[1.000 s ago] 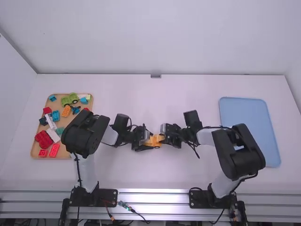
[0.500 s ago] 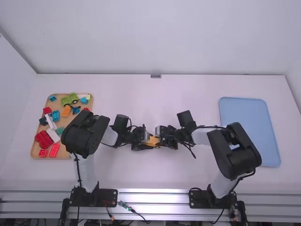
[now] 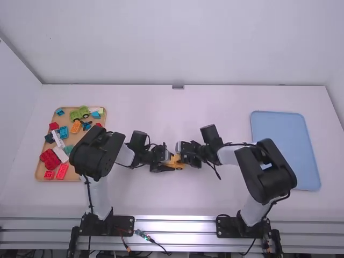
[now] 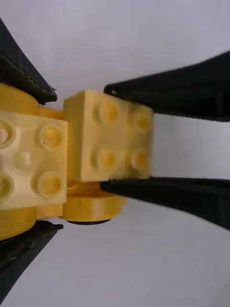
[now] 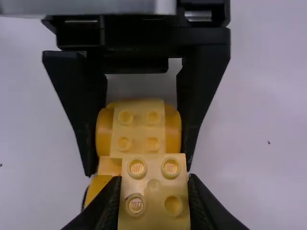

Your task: Assemble lego blocks to make yellow taxi

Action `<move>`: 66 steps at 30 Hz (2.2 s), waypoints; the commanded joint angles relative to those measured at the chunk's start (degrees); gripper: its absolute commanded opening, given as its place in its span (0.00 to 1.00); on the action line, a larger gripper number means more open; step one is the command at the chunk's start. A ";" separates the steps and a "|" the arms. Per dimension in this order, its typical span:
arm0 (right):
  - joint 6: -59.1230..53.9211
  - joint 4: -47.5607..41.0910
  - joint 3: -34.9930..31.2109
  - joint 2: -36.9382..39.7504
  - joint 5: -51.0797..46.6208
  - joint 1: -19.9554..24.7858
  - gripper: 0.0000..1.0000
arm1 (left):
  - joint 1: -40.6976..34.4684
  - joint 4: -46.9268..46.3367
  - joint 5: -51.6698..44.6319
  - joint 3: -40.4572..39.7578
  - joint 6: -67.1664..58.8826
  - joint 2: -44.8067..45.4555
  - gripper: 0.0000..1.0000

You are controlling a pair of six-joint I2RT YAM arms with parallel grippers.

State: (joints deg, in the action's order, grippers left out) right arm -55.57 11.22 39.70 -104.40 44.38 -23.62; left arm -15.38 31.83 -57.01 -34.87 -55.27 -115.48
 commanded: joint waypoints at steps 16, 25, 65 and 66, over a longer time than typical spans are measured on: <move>0.07 -3.10 0.39 3.76 0.46 -0.37 0.15 | -0.50 1.01 5.05 0.81 3.15 -0.57 0.44; 0.04 -4.42 -0.07 4.42 0.13 -0.44 0.14 | -0.50 0.55 5.46 0.81 3.15 -0.57 0.44; 1.42 -0.42 -2.97 6.23 -2.47 -2.03 0.08 | -0.48 -9.27 5.49 -3.04 -0.87 -0.57 0.34; 1.14 -1.33 -2.99 6.16 -2.43 -2.03 0.08 | -0.48 -9.73 5.44 -3.13 -1.22 -0.57 0.34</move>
State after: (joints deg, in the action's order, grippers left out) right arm -53.49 10.66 37.10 -99.59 41.41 -25.10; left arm -15.53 24.03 -56.29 -38.72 -55.29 -115.39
